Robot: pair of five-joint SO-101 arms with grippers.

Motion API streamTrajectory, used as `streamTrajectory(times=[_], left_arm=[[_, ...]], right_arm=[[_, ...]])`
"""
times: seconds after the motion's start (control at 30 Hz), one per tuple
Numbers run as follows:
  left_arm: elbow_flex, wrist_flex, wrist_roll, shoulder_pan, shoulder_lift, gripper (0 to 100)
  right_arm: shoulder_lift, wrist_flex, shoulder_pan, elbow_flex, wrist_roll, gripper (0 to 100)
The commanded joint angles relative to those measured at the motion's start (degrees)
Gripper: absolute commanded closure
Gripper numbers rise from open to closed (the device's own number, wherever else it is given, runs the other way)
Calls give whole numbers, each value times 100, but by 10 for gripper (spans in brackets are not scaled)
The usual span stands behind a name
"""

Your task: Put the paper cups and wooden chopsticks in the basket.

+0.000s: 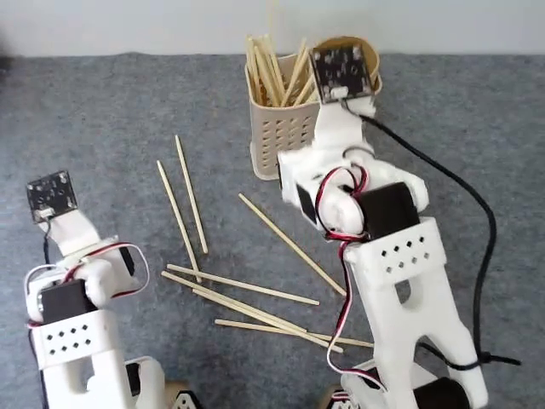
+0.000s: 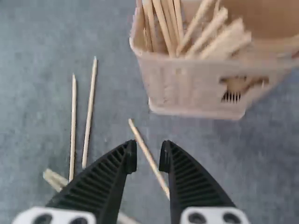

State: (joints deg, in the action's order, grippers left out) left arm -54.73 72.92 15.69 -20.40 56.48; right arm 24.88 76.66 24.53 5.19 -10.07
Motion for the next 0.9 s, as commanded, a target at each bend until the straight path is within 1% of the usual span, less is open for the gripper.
streamTrajectory(times=[0.0,0.13,0.3,0.53,0.6,0.77,0.87], left_arm=[[629,62,-35,211,35,978],[1015,62,-26,738,-527,978],[1991,70,-18,879,-1969,978],[3723,62,-26,897,-4299,976],[4145,70,-26,897,-4932,944],[4963,70,-9,1055,-6435,784],[5525,35,9,1213,-7218,776]], right_arm=[[215,233,-4,387,-97,908],[215,198,22,1116,-97,908],[215,22,-127,1864,-97,909],[215,-1534,-752,3103,-97,909],[215,-1903,-927,3323,-97,909],[215,-2325,-1174,3596,-105,909],[215,-2308,-1191,3622,-105,909]])
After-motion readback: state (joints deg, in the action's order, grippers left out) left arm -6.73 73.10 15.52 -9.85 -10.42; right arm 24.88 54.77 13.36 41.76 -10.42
